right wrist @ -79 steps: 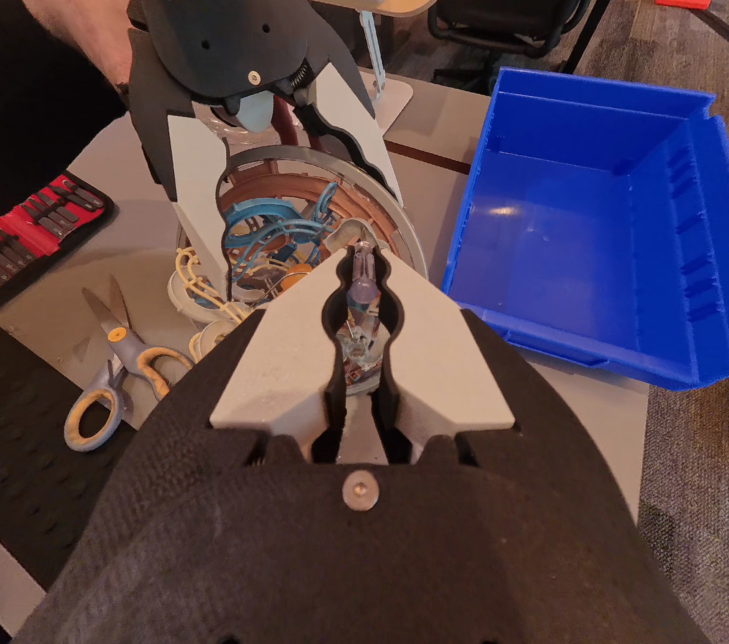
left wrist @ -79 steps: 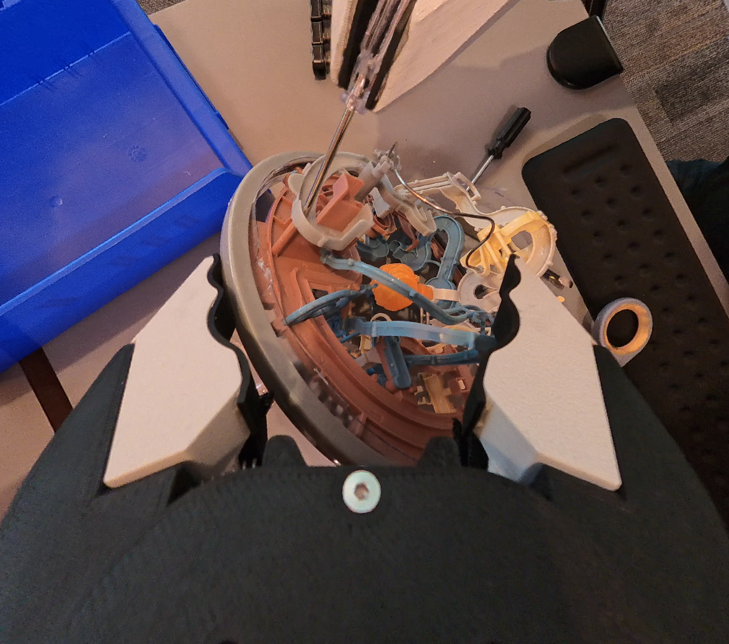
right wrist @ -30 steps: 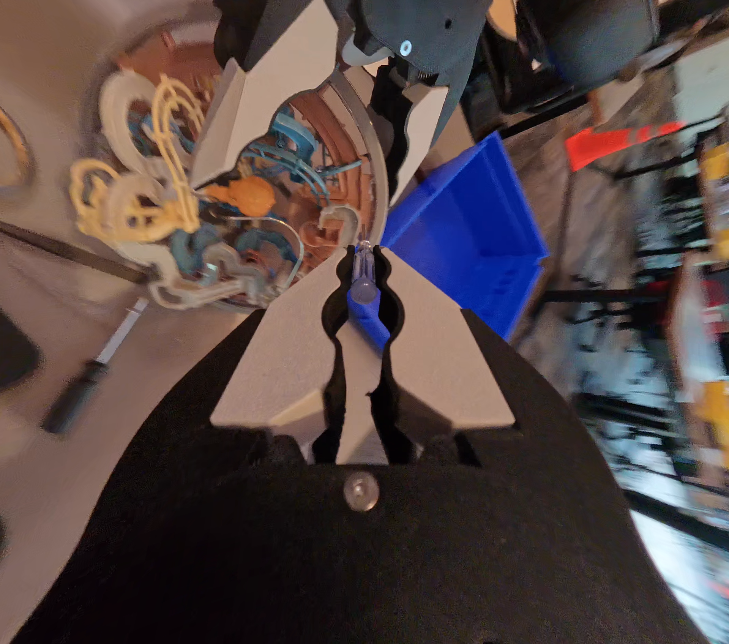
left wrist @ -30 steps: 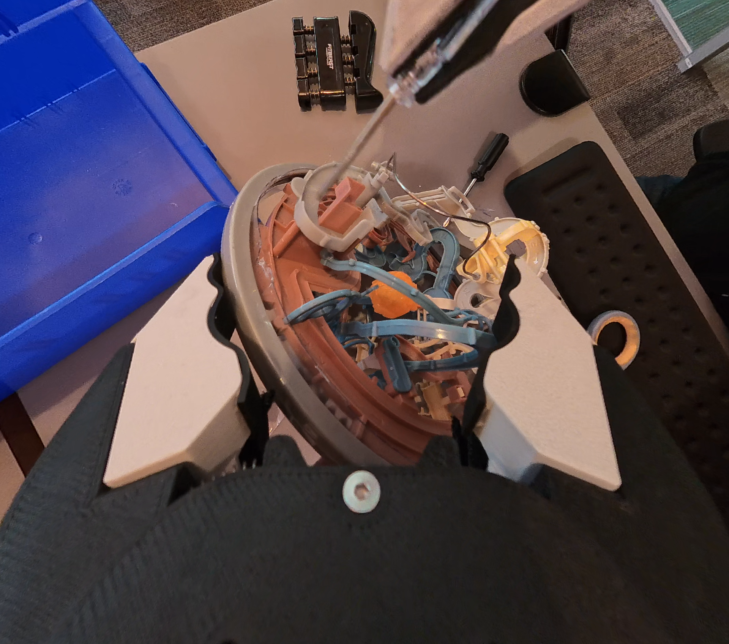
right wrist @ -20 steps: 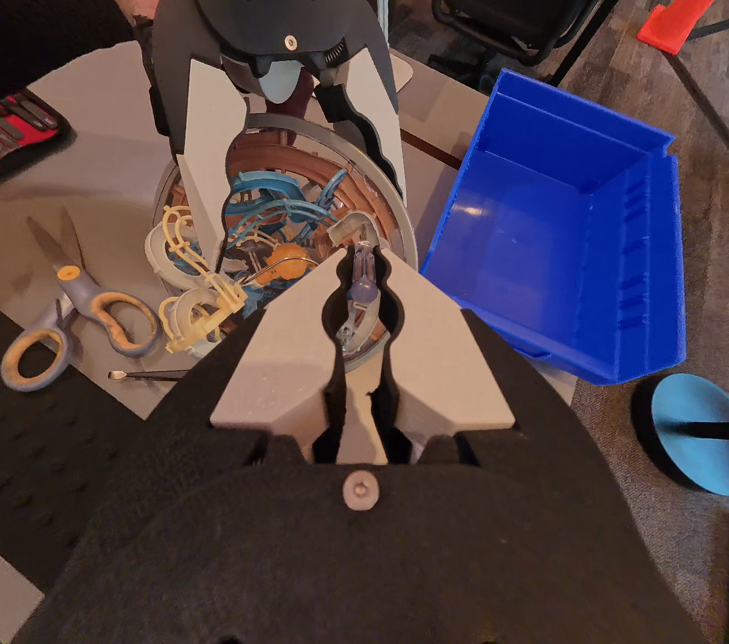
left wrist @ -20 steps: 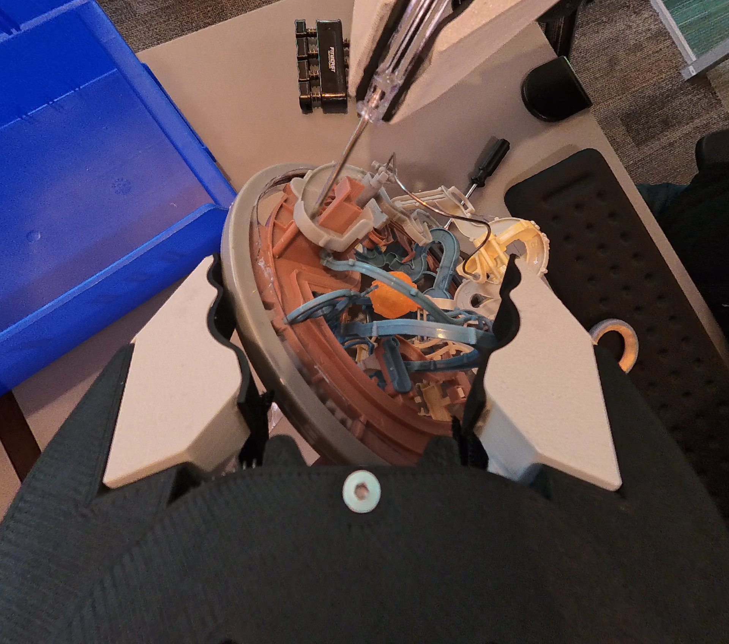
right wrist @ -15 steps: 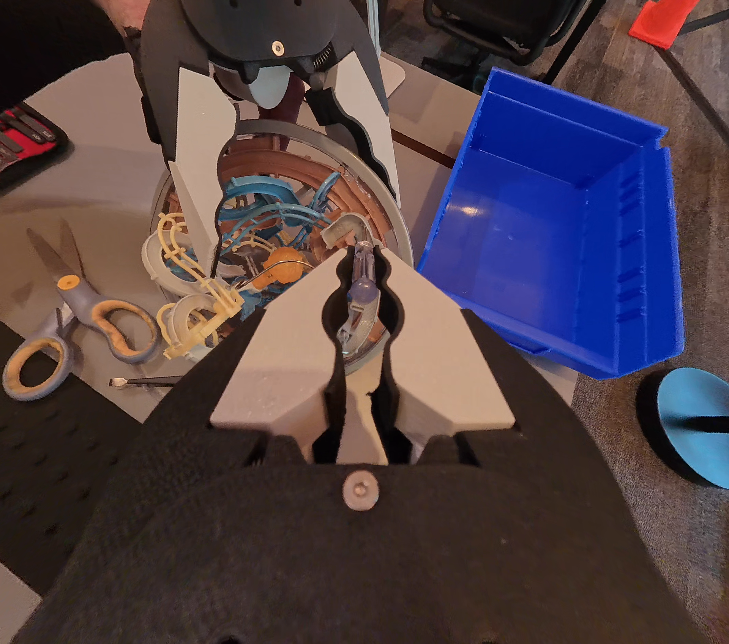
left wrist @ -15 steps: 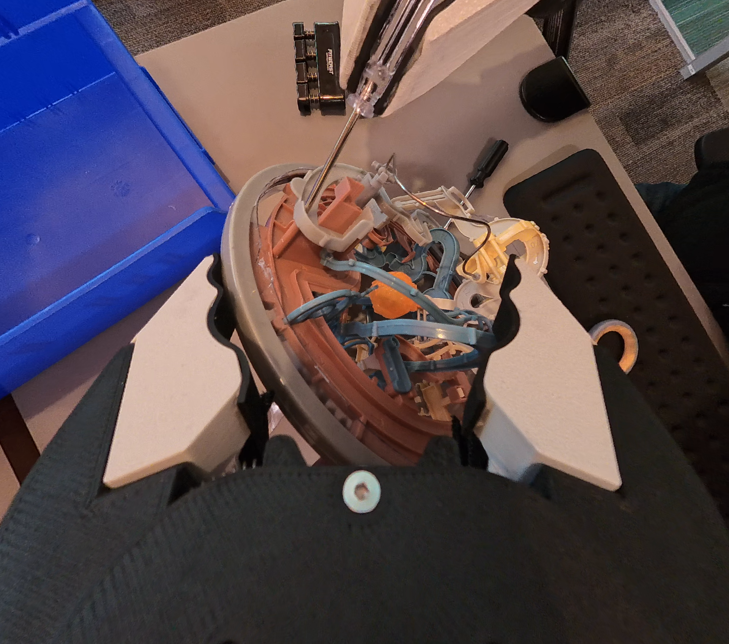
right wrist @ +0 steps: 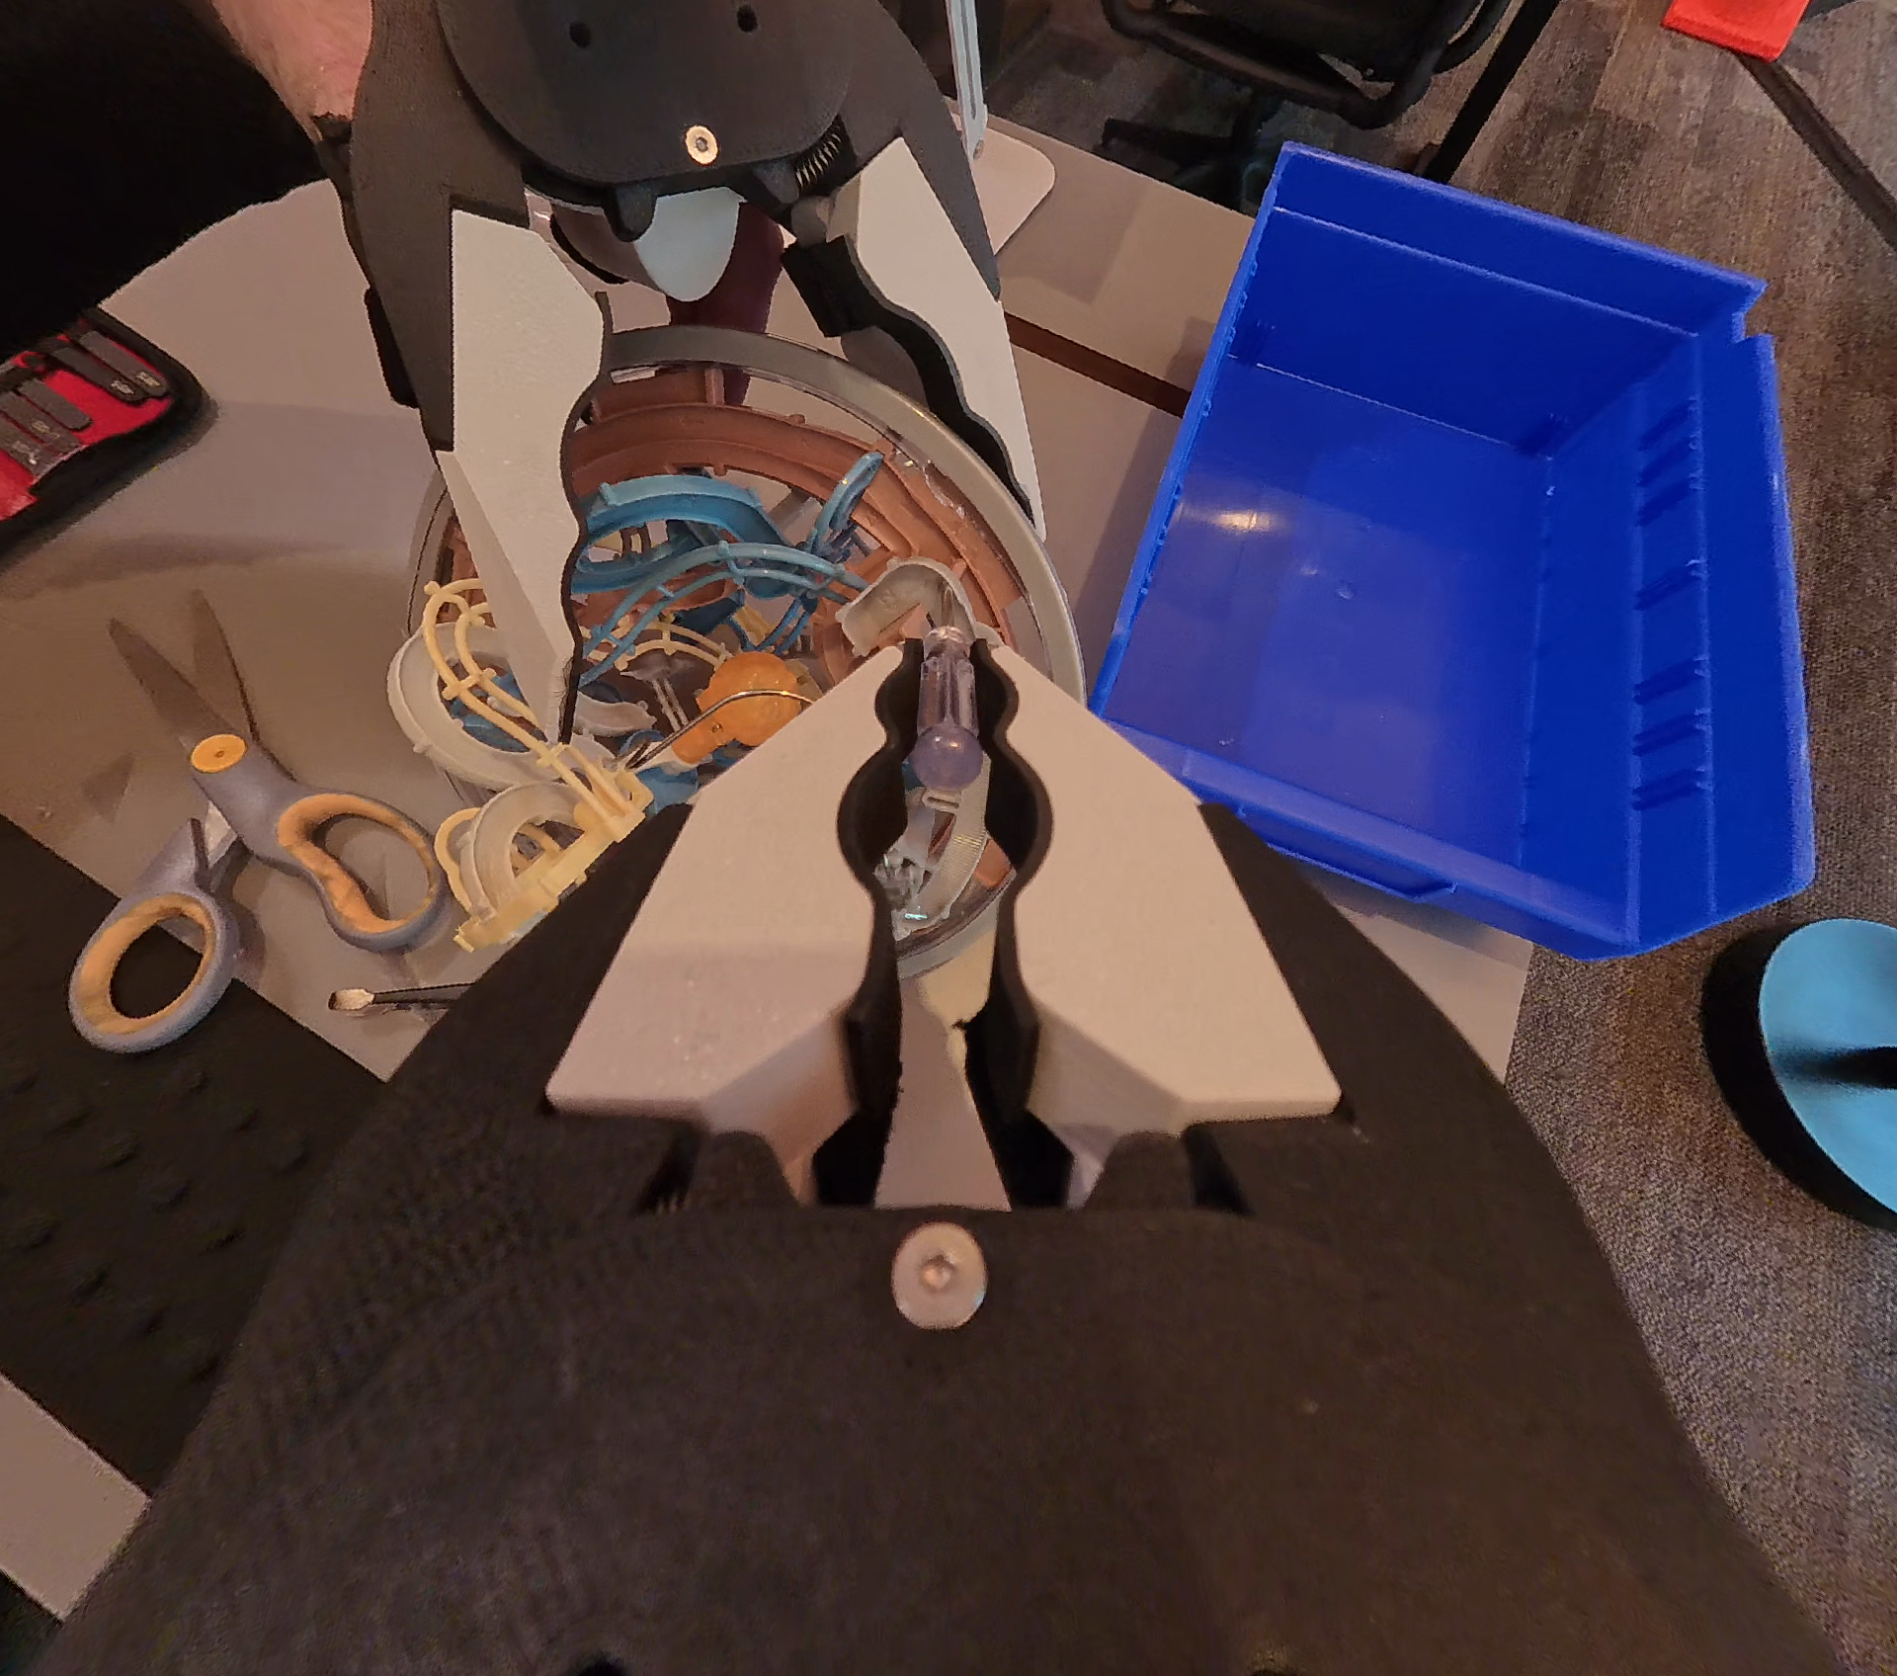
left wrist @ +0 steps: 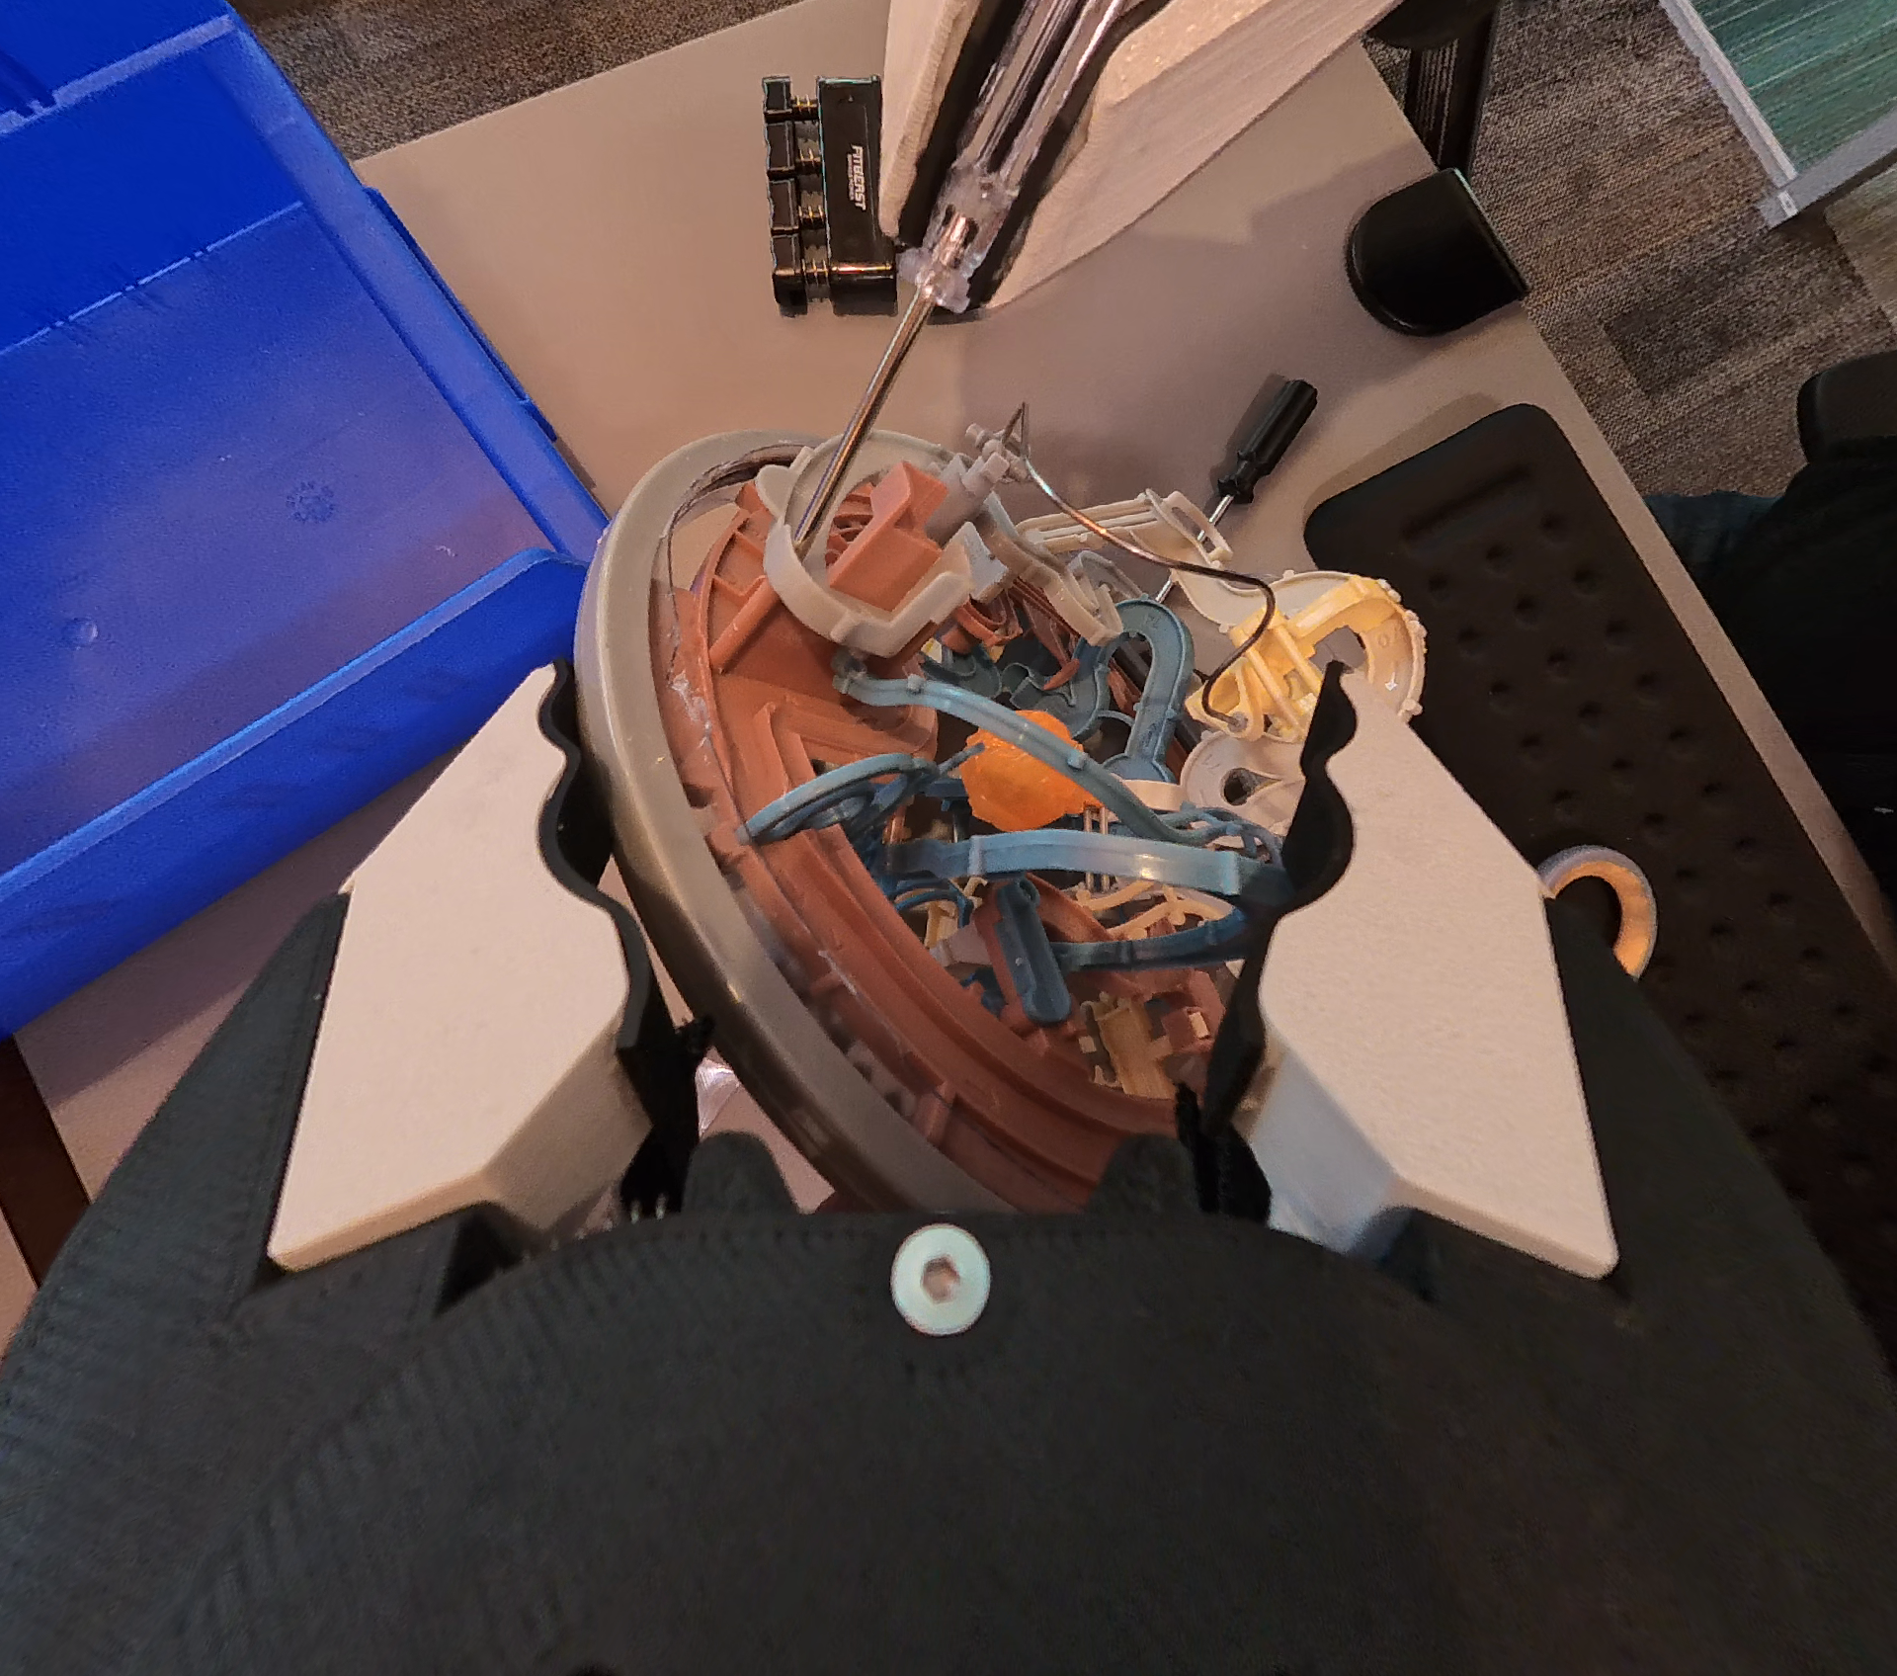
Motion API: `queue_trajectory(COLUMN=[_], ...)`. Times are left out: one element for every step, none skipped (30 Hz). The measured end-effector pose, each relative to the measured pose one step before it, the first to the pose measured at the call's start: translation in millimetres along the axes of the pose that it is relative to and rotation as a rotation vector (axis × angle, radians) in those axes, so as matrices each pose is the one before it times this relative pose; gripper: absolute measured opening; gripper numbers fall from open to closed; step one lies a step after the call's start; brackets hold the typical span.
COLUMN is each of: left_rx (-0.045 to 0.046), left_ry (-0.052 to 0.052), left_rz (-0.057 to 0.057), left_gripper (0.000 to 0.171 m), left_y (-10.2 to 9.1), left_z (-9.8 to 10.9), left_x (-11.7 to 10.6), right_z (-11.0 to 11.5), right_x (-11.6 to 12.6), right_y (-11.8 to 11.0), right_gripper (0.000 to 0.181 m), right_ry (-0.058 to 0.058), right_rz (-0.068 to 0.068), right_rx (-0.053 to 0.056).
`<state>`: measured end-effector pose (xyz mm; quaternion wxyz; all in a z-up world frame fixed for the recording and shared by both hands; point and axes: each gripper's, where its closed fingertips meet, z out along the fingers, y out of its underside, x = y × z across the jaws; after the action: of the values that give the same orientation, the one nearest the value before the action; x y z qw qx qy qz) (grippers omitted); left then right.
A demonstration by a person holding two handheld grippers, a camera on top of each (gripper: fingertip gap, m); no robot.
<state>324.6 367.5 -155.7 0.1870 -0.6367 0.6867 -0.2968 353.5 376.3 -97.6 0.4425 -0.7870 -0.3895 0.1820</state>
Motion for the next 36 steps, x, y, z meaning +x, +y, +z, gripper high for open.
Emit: queue_trajectory(left_rx=[-0.00002, 0.00012, -0.00119, -0.00083, -0.00219, -0.00107, 0.00108, 0.00103, 0.00088, 0.00366, 0.00418, 0.00472, 0.00128, -0.00195, -0.00057, 0.0007, -0.00233, -0.00143, 0.00309, 0.00259, 0.00183, 0.00013, -0.00128, -0.00215, -0.00135, -0.0007, -0.00223, -0.00046, 0.00125, 0.00192, 0.00549, 0.00744, 0.01008, 0.01048, 0.01224, 0.0177], left_ry=[-0.0004, -0.0001, -0.0017, -0.0009, -0.0016, -0.0017, -0.0006, -0.0006, -0.0005, 0.002, 0.0028, 0.0032, 0.0005, -0.0015, 0.0001, 0.0013, 0.0002, 0.001, 0.003, 0.0048, 0.0037, 0.0029, 0.0031, 0.0023, 0.0015, 0.0023, 0.0027, 0.0016, 0.002, 0.0032, 0.0045, 0.0036, 0.0038, 0.0025, 0.0021, 0.0028], left_rz=[-0.0008, 0.0023, -0.0003, 0.0011, 0.0008, -0.0005, -0.0011, -0.0005, -0.0014, -0.0017, 0.0009, 0.0018, 0.0004, -0.0014, -0.0002, 0.0019, 0.0016, 0.0002, 0.0004, 0.0038, 0.0033, 0.0006, 0.0027, 0.0035, -0.0009, -0.0003, 0.0016, -0.0002, -0.0011, -0.0002, -0.0008, 0.0004, -0.0017, 0.0029, 0.0032, -0.0038], left_gripper=[0.133, 0.133, 0.132, 0.132, 0.133, 0.133, 0.132, 0.132, 0.132, 0.132, 0.132, 0.132, 0.132, 0.133, 0.133, 0.133, 0.133, 0.133, 0.133, 0.133, 0.133, 0.133, 0.133, 0.133, 0.133, 0.133, 0.133, 0.133, 0.133, 0.133, 0.133, 0.133, 0.134, 0.134, 0.134, 0.135], left_y=[-0.15, -0.15, 0.01, -0.03, 0.15, 0.06, -0.08, -0.15, -0.06, -0.28, -0.28, -0.27, 0.19, 0.33, -0.07, -0.32, 0.24, 0.19, -0.35, -0.22, -0.26, -0.18, -0.13, -0.1, -0.34, -0.36, -0.01, -0.31, -0.25, 0.11, -0.21, -0.11, -0.12, -0.41, -0.53, -0.73], left_z=[0.13, -0.09, 0.08, 0.0, 0.04, 0.16, 0.03, 0.09, 0.1, 0.0, -0.01, -0.15, -0.08, 0.06, 0.1, 0.12, 0.06, 0.0, 0.12, 0.19, 0.15, 0.26, 0.2, 0.38, 0.45, 0.43, 0.39, 0.27, 0.21, -0.11, -0.4, -0.64, -0.74, -0.69, -0.62, -0.35], left_x=[-0.02, 0.15, -0.05, 0.19, 0.09, -0.04, 0.1, 0.05, -0.18, 0.04, 0.08, 0.3, 0.17, -0.25, 0.1, 0.14, -0.02, -0.09, 0.21, 0.41, 0.39, 0.21, 0.38, 0.37, -0.05, 0.03, 0.25, 0.07, -0.09, 0.21, 0.55, 0.85, 0.68, 0.69, 0.43, -0.08], right_z=[0.16, 0.15, 0.19, -0.29, -0.03, 0.16, 0.2, 0.11, 0.29, 0.19, 0.09, -0.03, 0.05, 0.29, 0.02, -0.25, 0.07, 0.15, 0.04, -0.36, -0.16, -0.05, -0.18, -0.18, -0.09, 0.13, 0.01, 0.13, 0.05, 0.09, -0.1, -0.48, -0.52, -0.52, -0.49, -0.18], right_x=[-0.22, -0.21, -0.05, 0.03, 0.17, 0.1, 0.14, 0.11, 0.01, -0.04, -0.24, -0.34, -0.23, -0.13, 0.09, -0.14, -0.89, -1.26, -0.92, -0.88, -0.93, -1.1, -1.18, -0.71, -0.85, -1.04, -0.9, -0.56, -0.29, -0.17, 0.37, 1.02, 0.97, 0.7, 0.69, 0.4], right_y=[0.13, 0.39, 0.4, -0.16, -0.02, -0.55, -0.84, -0.47, -0.44, -0.28, -0.03, -0.34, -0.58, 0.1, 0.12, -0.29, -0.35, 0.27, 0.3, -0.43, -0.31, -0.09, -0.49, -0.61, 0.11, 0.22, -0.46, -0.78, -0.82, -1.56, -1.39, -0.49, 0.09, 0.22, 0.09, 0.52], right_gripper=[0.008, 0.008, 0.008, 0.008, 0.008, 0.008, 0.007, 0.007, 0.007, 0.008, 0.008, 0.008, 0.008, 0.008, 0.008, 0.008, 0.008, 0.007, 0.007, 0.008, 0.008, 0.008, 0.008, 0.008, 0.008, 0.008, 0.008, 0.008, 0.008, 0.008, 0.008, 0.008, 0.008, 0.008, 0.008, 0.008], right_ry=[0.0002, -0.0009, -0.0002, -0.0007, -0.0024, -0.0049, -0.0041, -0.0019, -0.0008, -0.0015, -0.004, -0.0053, -0.0031, -0.0022, -0.004, -0.0049, -0.0003, 0.0061, 0.0054, 0.0019, 0.0032, 0.0047, 0.0036, 0.0018, 0.002, 0.0042, 0.0031, 0.0011, 0.0005, -0.0038, -0.0102, -0.0127, -0.0117, -0.0089, -0.0047, -0.0024], right_rz=[0.0023, 0.0013, 0.0029, 0.0035, 0.0102, 0.0187, 0.0096, -0.003, -0.0078, -0.0084, -0.0131, -0.0273, -0.0424, -0.0426, -0.0342, -0.0429, -0.0719, -0.0906, -0.0773, -0.0681, -0.0803, -0.0874, -0.081, -0.0716, -0.078, -0.0923, -0.0859, -0.0698, -0.0568, -0.0299, 0.0067, 0.0292, 0.0367, 0.0374, 0.0337, 0.0294], right_rx=[-0.0038, -0.0064, -0.0082, -0.005, -0.0054, -0.0037, -0.0027, -0.005, -0.007, -0.0083, -0.0105, -0.0082, -0.0037, -0.0064, -0.0081, -0.0063, -0.005, -0.0093, -0.0132, -0.0119, -0.0128, -0.0156, -0.0169, -0.0185, -0.023, -0.0258, -0.0233, -0.0218, -0.0201, -0.0088, 0.003, 0.0103, 0.014, 0.0164, 0.0163, 0.0117])
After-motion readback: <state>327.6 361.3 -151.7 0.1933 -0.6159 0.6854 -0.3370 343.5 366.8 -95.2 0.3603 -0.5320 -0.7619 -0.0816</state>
